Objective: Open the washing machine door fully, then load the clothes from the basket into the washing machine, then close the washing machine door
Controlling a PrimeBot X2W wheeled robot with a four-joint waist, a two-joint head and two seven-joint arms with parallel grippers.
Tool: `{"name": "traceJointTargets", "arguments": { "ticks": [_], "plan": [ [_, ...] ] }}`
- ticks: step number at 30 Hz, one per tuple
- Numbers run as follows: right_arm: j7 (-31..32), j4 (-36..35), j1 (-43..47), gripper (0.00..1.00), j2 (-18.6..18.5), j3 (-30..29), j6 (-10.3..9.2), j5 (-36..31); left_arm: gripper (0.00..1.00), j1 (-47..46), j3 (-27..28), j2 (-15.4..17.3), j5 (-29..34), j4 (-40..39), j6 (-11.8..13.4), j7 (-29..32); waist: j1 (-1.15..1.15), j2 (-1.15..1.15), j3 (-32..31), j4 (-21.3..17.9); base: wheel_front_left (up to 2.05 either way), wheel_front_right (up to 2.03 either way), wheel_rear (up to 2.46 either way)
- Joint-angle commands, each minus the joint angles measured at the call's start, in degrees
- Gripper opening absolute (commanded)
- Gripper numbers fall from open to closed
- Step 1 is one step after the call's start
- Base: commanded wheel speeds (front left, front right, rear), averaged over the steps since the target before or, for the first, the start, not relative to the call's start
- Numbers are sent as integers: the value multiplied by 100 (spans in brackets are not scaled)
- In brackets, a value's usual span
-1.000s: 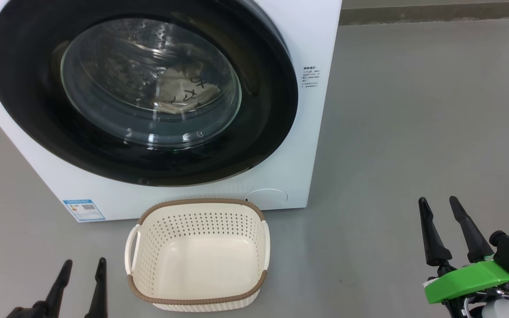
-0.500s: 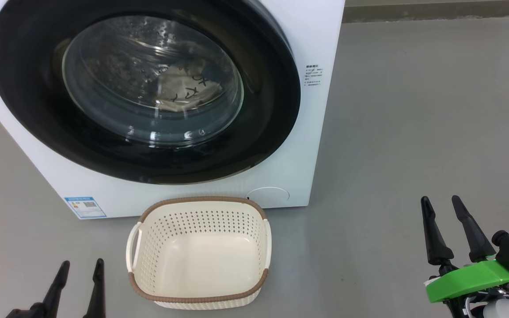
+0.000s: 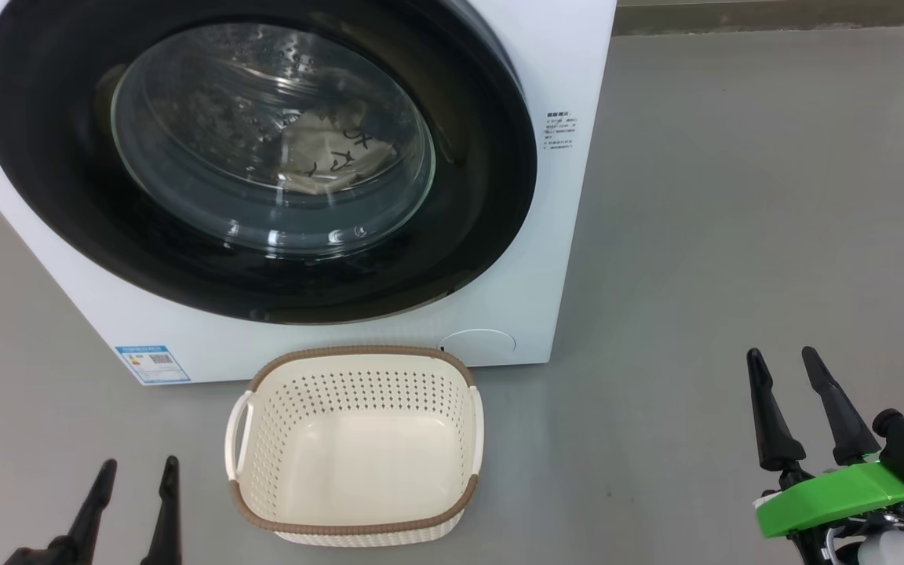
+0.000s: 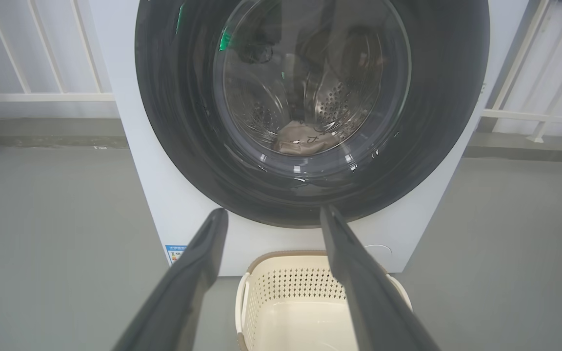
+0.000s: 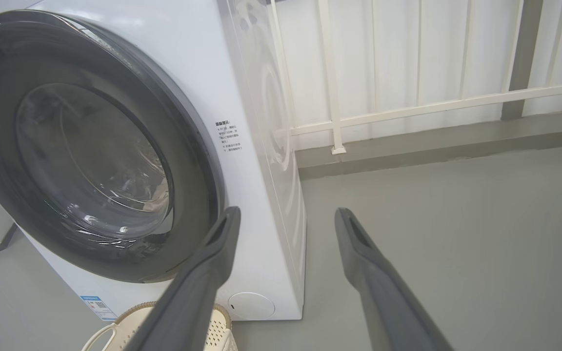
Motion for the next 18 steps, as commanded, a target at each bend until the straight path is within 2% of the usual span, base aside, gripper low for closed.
{"name": "traceJointTargets", "arguments": {
  "ticks": [1, 9, 14, 18],
  "plan": [
    [-1, 12, 1, 0, 4, 1, 1, 1, 0, 0, 37, -12, 23, 5, 0, 0, 0, 0, 2, 0, 0, 0, 0],
    [51, 353, 143, 0, 185, 19, 1, 121, 0, 60, -25, -237, -108, 290, 0, 44, 1, 0, 0, 0, 0, 0, 0],
    [136, 329, 137, 0, 201, -15, 0, 399, 0, 35, 7, -263, -404, 268, 0, 130, 13, 0, -22, -2, 0, 0, 0],
    [203, 321, 124, 0, 214, -42, 0, 619, 0, 9, 31, -283, -640, 260, 0, 196, 1, 0, -18, -3, 0, 0, 0]
  ]
}}
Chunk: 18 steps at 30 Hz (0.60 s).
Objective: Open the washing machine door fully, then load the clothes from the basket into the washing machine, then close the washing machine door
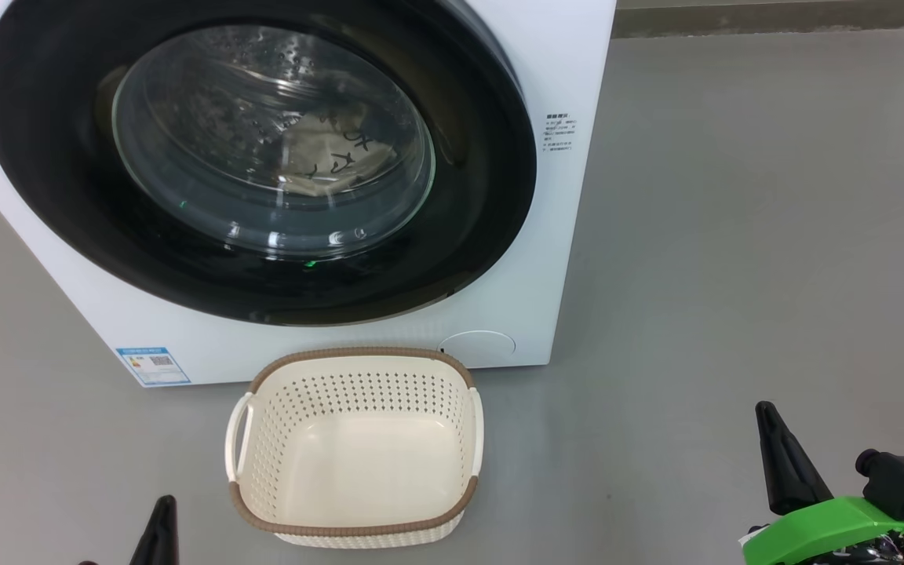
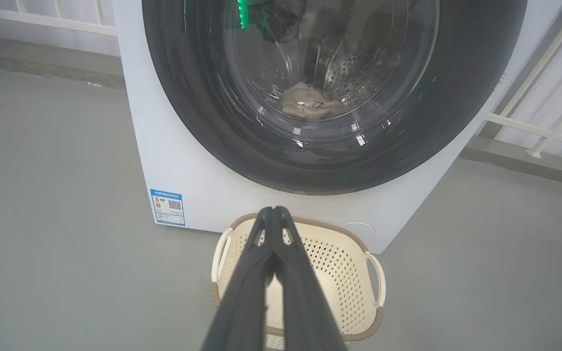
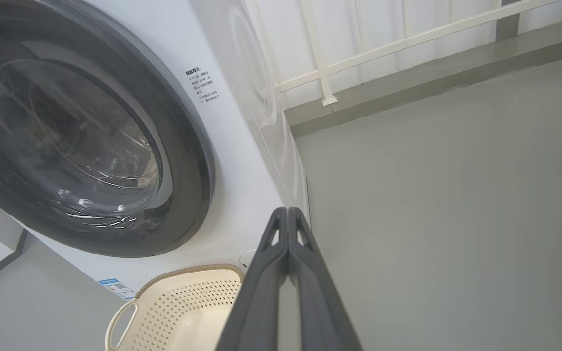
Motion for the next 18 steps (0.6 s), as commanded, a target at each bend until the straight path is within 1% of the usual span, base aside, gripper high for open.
{"name": "traceJointTargets", "arguments": {
  "ticks": [1, 18],
  "plan": [
    [44, -155, -140, 0, -55, -45, -2, 136, 0, -139, 86, 62, -167, -133, 0, 39, -2, 0, 1, 0, 0, 0, 0],
    [333, -206, -193, 0, 1, -165, -4, 1071, 0, -254, 191, -26, -1169, -179, 1, 324, -3, 0, -23, -6, 0, 0, 0]
  ]
}}
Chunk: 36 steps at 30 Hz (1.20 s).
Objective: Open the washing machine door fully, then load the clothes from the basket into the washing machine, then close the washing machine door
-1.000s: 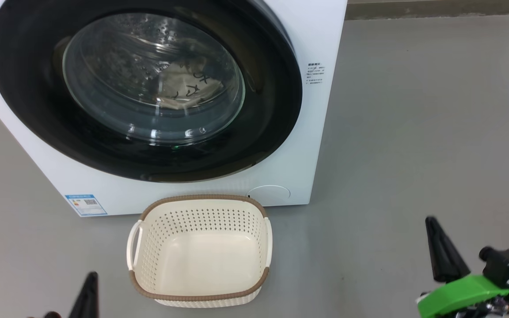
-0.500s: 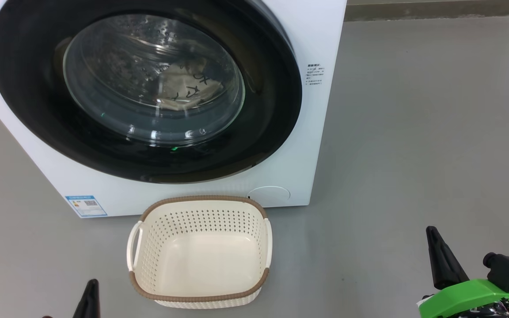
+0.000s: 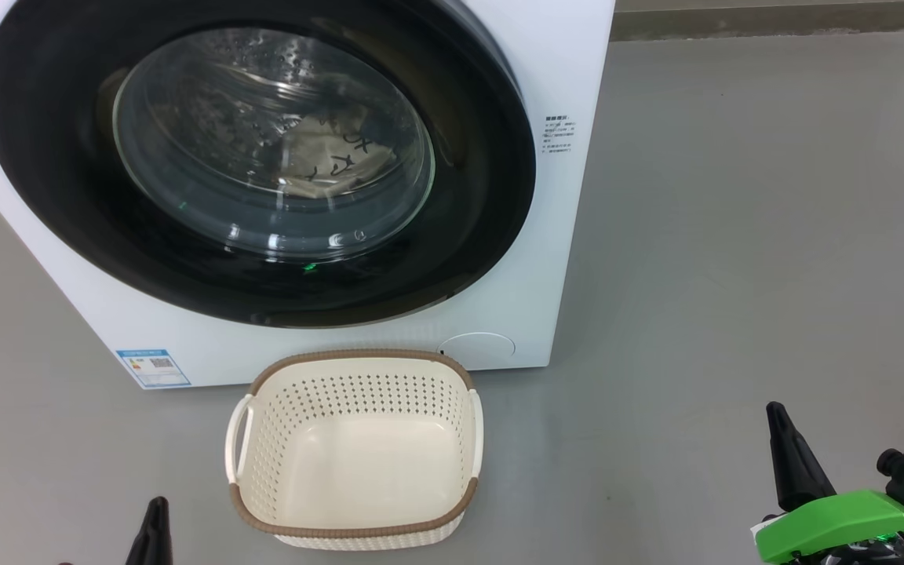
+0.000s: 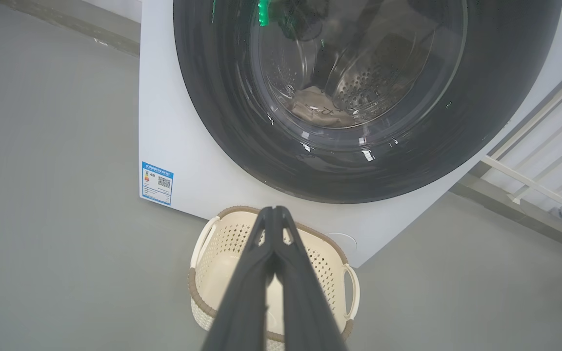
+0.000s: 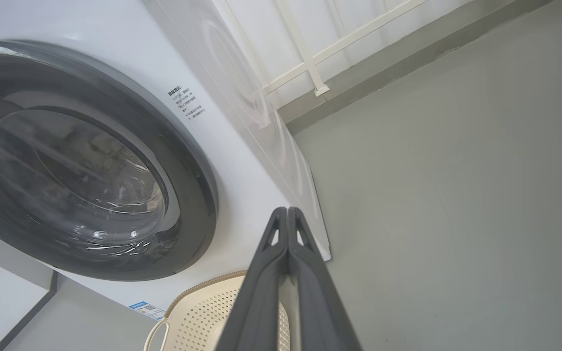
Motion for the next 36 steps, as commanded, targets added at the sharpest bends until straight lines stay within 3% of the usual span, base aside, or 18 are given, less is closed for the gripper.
{"name": "traceJointTargets", "arguments": {
  "ticks": [1, 36],
  "plan": [
    [46, -170, -192, 0, -49, -33, -4, 145, 0, -230, 105, 50, -176, -175, 1, 50, 0, 0, -2, -1, 0, 0, 0],
    [623, -280, -287, 0, 64, -272, -8, 2016, 0, -451, 317, -125, -2180, -274, 2, 623, 0, 0, -54, -11, 0, 0, 0]
  ]
}}
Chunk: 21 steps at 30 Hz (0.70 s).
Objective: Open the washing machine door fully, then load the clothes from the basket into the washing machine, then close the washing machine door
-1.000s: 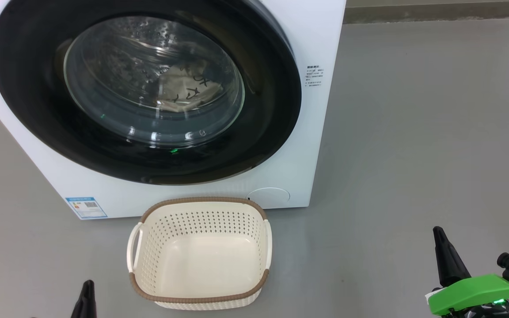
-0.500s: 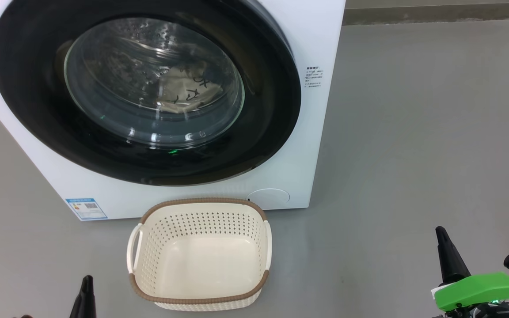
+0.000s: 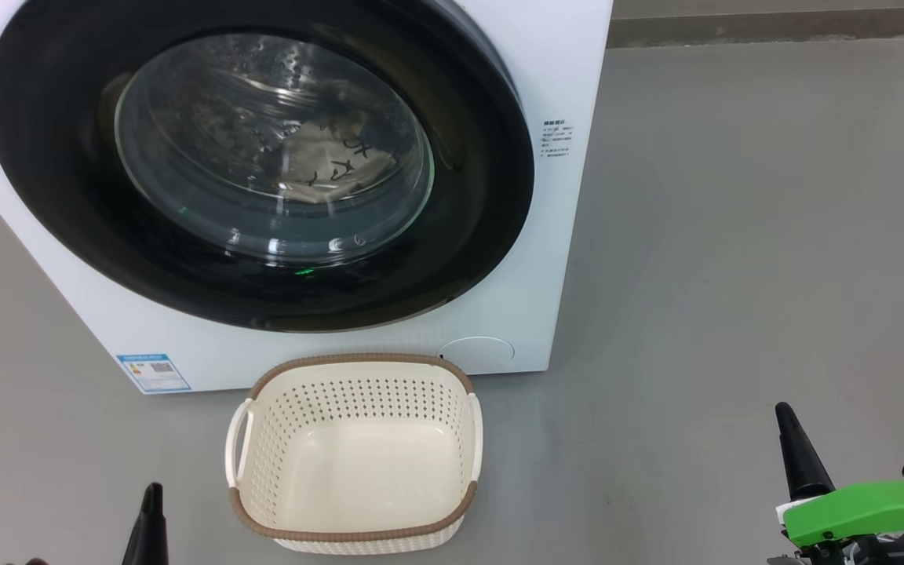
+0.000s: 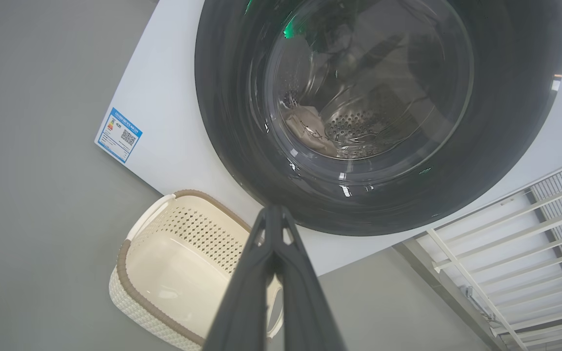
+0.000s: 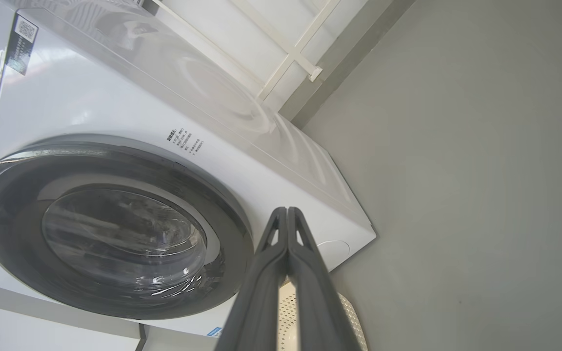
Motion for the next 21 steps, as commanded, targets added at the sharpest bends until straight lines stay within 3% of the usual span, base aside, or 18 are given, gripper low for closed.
{"name": "traceJointTargets", "arguments": {
  "ticks": [1, 21],
  "plan": [
    [39, -180, -270, 0, -45, 0, -7, 175, 0, -296, 145, 45, -170, -189, 2, 43, 0, 0, -2, 0, 0, 0, 0],
    [378, -245, -326, 0, 22, -140, -10, 1273, 0, -425, 269, -58, -1346, -247, 2, 379, 0, 0, -33, -7, 0, 0, 0]
  ]
}}
